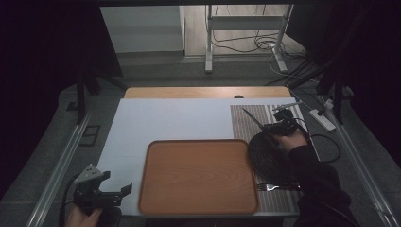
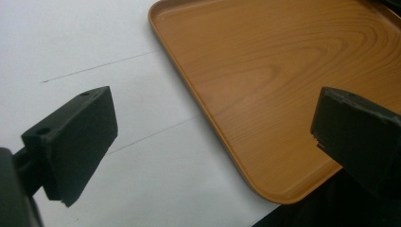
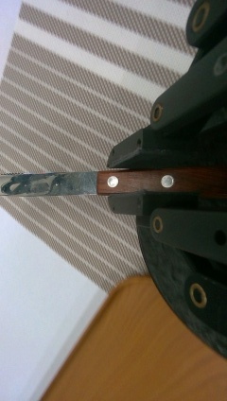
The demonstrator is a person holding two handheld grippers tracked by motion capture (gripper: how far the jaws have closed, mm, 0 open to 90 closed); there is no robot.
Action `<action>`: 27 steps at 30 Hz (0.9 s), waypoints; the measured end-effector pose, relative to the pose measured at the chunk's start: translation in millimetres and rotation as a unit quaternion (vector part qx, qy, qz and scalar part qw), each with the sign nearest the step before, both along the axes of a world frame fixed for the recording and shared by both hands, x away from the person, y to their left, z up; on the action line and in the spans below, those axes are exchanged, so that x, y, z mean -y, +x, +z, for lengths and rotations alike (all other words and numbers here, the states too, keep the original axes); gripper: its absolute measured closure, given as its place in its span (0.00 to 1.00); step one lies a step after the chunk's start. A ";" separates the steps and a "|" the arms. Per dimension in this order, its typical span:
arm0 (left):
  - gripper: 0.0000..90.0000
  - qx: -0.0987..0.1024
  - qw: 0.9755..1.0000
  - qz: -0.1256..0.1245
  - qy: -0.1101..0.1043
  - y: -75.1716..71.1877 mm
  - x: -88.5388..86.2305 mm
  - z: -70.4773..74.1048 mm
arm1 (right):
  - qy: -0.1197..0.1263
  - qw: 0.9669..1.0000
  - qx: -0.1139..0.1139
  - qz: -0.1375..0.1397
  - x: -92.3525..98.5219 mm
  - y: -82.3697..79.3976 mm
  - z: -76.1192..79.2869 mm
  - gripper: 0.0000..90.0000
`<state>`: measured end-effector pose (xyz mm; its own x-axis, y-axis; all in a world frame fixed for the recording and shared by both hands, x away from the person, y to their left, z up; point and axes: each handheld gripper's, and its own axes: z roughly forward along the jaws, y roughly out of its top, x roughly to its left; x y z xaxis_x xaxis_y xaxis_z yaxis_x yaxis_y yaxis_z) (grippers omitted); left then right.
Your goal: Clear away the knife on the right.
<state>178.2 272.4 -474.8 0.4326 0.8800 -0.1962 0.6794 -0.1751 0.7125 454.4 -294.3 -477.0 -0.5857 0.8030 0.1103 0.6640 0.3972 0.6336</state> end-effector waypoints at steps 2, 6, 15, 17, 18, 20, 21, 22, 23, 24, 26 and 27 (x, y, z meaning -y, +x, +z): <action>0.02 0.000 1.000 0.000 -0.001 0.0 0.0 0.0 | 0.003 1.000 0.000 0.005 -3.5 -6.1 0.6 0.86; 0.02 0.000 1.000 0.000 0.001 0.0 0.2 0.1 | 0.005 1.000 -0.004 0.017 -12.2 -18.8 0.2 0.86; 0.02 0.001 1.000 -0.001 0.001 0.0 0.1 0.1 | 0.007 0.998 -0.012 0.063 -37.6 -49.1 0.4 0.86; 0.02 0.001 1.000 -0.001 0.001 0.1 0.1 0.1 | 0.005 0.997 -0.012 0.072 -42.9 -56.0 -0.1 0.86; 0.02 0.001 1.000 -0.001 0.001 0.0 0.1 0.2 | 0.004 0.997 -0.012 0.076 -45.5 -59.4 -0.3 0.86; 0.02 0.001 1.000 -0.001 0.001 0.0 0.2 0.1 | 0.002 0.997 -0.012 0.082 -49.9 -65.9 -0.5 0.86; 0.02 0.001 1.000 -0.001 0.001 0.0 0.2 0.2 | 0.000 0.996 -0.012 0.084 -51.9 -69.0 -0.3 0.86; 0.02 0.001 1.000 -0.001 0.001 0.0 0.2 0.2 | -0.003 0.996 -0.010 0.087 -53.7 -72.0 0.0 0.86; 0.02 0.001 1.000 -0.001 0.001 0.0 0.2 0.2 | -0.004 0.996 -0.009 0.088 -55.2 -74.9 0.5 0.86; 0.02 0.001 1.000 -0.001 0.001 0.0 0.3 0.1 | -0.004 0.996 -0.008 0.091 -56.3 -77.6 1.0 0.86; 0.02 0.001 1.000 -0.001 0.001 0.0 0.3 0.2 | -0.002 0.996 -0.006 0.093 -58.1 -83.0 2.1 0.85; 0.02 0.001 1.000 -0.001 0.002 0.1 0.3 0.2 | -0.002 0.996 -0.005 0.093 -58.9 -85.6 2.6 0.86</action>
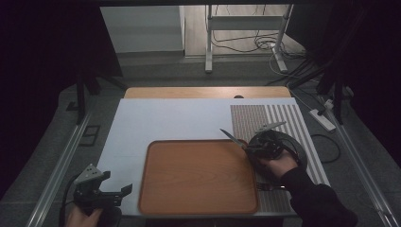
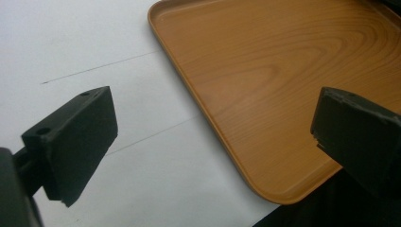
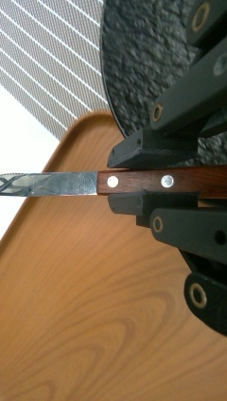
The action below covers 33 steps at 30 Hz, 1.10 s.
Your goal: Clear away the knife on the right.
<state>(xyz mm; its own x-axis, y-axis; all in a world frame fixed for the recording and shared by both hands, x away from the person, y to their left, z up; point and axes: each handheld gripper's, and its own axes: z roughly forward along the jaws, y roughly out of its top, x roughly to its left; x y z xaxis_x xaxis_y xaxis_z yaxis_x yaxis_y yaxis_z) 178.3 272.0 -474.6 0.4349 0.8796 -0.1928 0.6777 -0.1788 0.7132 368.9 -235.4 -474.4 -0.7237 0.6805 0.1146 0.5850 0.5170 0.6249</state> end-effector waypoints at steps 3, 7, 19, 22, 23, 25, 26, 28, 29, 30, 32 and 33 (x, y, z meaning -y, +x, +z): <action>0.02 0.000 1.000 0.000 0.000 0.1 0.1 0.0 | 0.000 1.000 -0.001 0.004 -2.3 -7.4 0.0 0.86; 0.02 0.000 1.000 0.000 0.001 0.2 0.1 0.0 | -0.002 1.000 -0.002 0.010 -6.4 -18.1 -0.2 0.86; 0.02 -0.001 1.000 0.000 0.003 0.7 1.1 0.1 | -0.004 1.000 0.002 0.031 -24.5 -48.8 1.2 0.85; 0.02 -0.001 1.000 -0.001 0.004 1.0 1.2 0.0 | -0.007 0.999 -0.002 0.038 -30.9 -53.9 -0.3 0.86; 0.02 -0.001 1.000 -0.001 0.003 1.1 1.2 0.0 | -0.008 0.999 -0.003 0.041 -33.5 -55.8 -0.5 0.86; 0.02 -0.002 1.000 0.000 0.004 1.4 1.2 -0.1 | -0.001 0.999 -0.005 0.046 -39.0 -60.0 -0.1 0.85; 0.03 -0.002 1.000 0.000 0.004 1.3 1.3 -0.1 | 0.001 0.999 -0.005 0.046 -41.7 -62.1 0.2 0.85; 0.03 -0.002 1.000 -0.001 0.005 1.1 1.5 0.0 | -0.004 0.999 -0.003 0.050 -46.0 -65.2 -1.3 0.85; 0.03 -0.001 1.000 -0.001 0.005 1.1 1.5 0.0 | -0.009 0.999 -0.004 0.049 -47.5 -66.1 -3.4 0.85; 0.03 -0.001 1.000 -0.001 0.005 1.1 1.5 0.0 | -0.014 0.999 -0.005 0.049 -48.3 -66.4 -6.1 0.85; 0.03 -0.001 1.000 -0.001 0.005 1.2 1.5 0.0 | -0.025 0.998 -0.008 0.049 -49.9 -66.5 -11.4 0.85; 0.03 -0.001 1.000 -0.001 0.005 1.3 1.5 0.0 | -0.030 0.998 -0.010 0.048 -50.8 -66.7 -14.0 0.85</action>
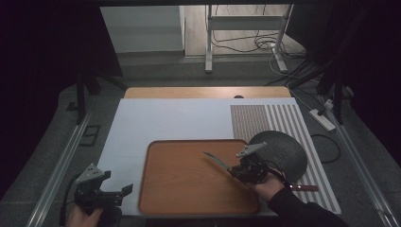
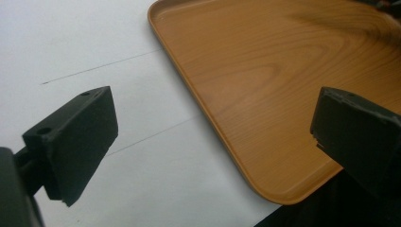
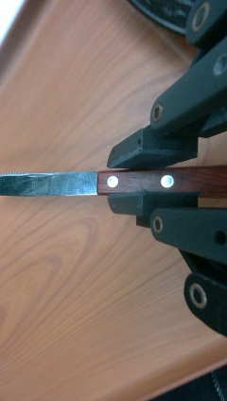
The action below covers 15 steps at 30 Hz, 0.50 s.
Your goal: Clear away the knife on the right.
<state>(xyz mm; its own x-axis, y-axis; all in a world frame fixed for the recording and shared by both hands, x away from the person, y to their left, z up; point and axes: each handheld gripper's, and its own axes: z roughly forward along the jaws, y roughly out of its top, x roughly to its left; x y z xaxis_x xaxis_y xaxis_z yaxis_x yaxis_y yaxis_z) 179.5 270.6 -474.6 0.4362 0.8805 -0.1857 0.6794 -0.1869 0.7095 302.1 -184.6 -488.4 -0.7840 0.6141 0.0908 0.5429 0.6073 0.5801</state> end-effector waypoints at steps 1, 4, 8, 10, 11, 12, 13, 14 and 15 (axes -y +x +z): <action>0.03 0.000 1.000 0.000 0.000 0.0 0.0 0.0 | -0.004 1.000 -0.003 0.001 -1.1 -0.2 -2.5 0.85; 0.03 0.000 1.000 0.000 0.000 0.0 0.0 0.0 | -0.017 1.000 -0.010 0.004 -4.6 -1.1 -10.0 0.85; 0.03 0.000 1.000 0.000 0.000 -0.1 -0.1 0.0 | -0.041 0.999 -0.022 0.014 -9.9 -3.4 -19.6 0.85; 0.03 0.000 1.000 0.000 0.000 0.0 -0.1 0.0 | -0.038 0.999 -0.027 0.016 -10.6 -3.5 -19.9 0.78; 0.03 0.000 1.000 0.000 0.000 0.0 -0.1 0.0 | -0.036 0.999 -0.029 0.015 -10.7 -3.2 -19.4 0.73; 0.03 0.000 1.000 0.000 0.000 0.0 -0.1 0.0 | -0.035 0.999 -0.027 0.015 -10.7 -3.0 -18.0 0.68; 0.03 0.000 1.000 0.000 0.000 0.2 0.0 -0.1 | -0.033 0.999 -0.019 0.016 -10.8 -2.9 -15.2 0.67; 0.03 -0.001 1.000 0.000 0.001 0.3 0.1 -0.1 | -0.029 0.999 -0.010 0.018 -11.3 -2.7 -11.7 0.67; 0.03 -0.001 1.000 0.000 0.001 0.4 0.1 -0.1 | -0.025 0.999 -0.001 0.021 -12.7 -2.2 -8.0 0.74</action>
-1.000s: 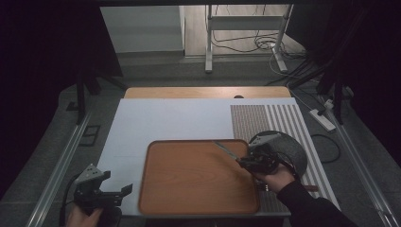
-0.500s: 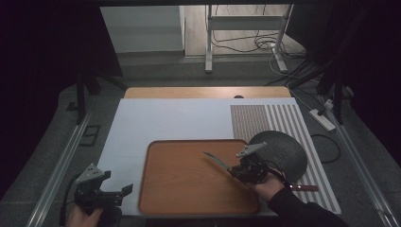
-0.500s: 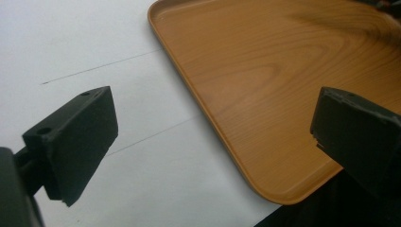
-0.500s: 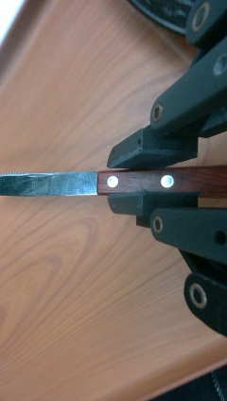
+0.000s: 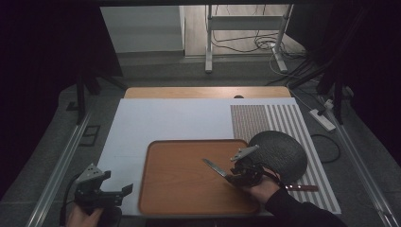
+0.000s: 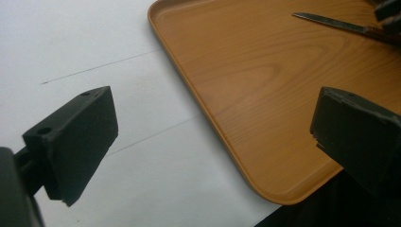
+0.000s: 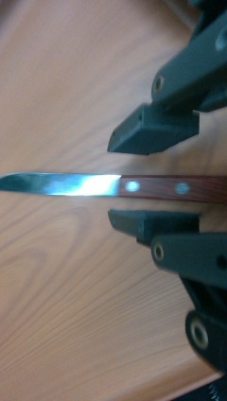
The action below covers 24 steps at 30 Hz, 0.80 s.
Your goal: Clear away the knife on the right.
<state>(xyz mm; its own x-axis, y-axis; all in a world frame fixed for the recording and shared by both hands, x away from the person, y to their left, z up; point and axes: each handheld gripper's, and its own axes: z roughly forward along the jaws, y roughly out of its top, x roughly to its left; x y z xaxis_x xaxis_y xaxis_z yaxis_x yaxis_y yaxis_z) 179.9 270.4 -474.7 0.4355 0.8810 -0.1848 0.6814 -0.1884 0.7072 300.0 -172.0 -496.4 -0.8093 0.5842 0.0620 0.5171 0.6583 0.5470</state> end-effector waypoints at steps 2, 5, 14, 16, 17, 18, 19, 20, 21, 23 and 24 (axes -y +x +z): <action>0.03 -0.001 1.000 0.000 0.000 0.2 0.0 -0.1 | 0.012 1.000 0.002 0.027 -5.5 0.3 6.4 0.93; 0.03 -0.002 1.000 0.000 0.001 0.4 0.0 -0.1 | -0.001 0.998 0.001 0.062 -21.1 -1.8 6.6 0.99; 0.03 0.001 1.000 -0.001 0.001 -0.4 0.0 0.0 | -0.043 0.997 -0.008 0.058 -23.2 10.6 -11.9 0.99; 0.03 0.002 1.000 -0.002 0.001 -0.6 0.2 0.1 | -0.044 0.998 -0.005 0.045 -16.8 13.6 -11.6 0.99; 0.03 0.002 1.000 -0.002 0.002 -0.5 0.2 0.1 | -0.044 0.998 -0.008 0.039 -13.2 14.8 -11.2 0.99; 0.03 0.002 1.000 -0.002 0.001 -0.5 0.3 0.1 | -0.044 0.998 -0.007 0.033 -9.8 15.7 -11.1 0.99; 0.03 0.002 1.000 -0.002 0.001 -0.5 0.4 0.2 | -0.044 0.999 -0.006 0.029 -6.1 16.7 -11.0 0.99; 0.03 0.002 1.000 -0.002 0.001 -0.5 0.5 0.2 | -0.045 0.999 -0.007 0.025 -2.5 17.6 -10.7 0.99; 0.03 0.002 1.000 -0.002 0.002 -0.6 0.6 0.2 | -0.045 0.999 -0.009 0.019 1.0 18.3 -10.4 0.99; 0.03 0.002 1.000 -0.003 0.003 -0.5 0.6 0.2 | -0.048 0.999 -0.009 0.008 7.8 19.6 -9.7 0.99; 0.03 0.002 1.000 -0.003 0.003 -0.6 0.6 0.3 | -0.049 0.999 -0.010 0.003 11.0 20.2 -9.5 0.99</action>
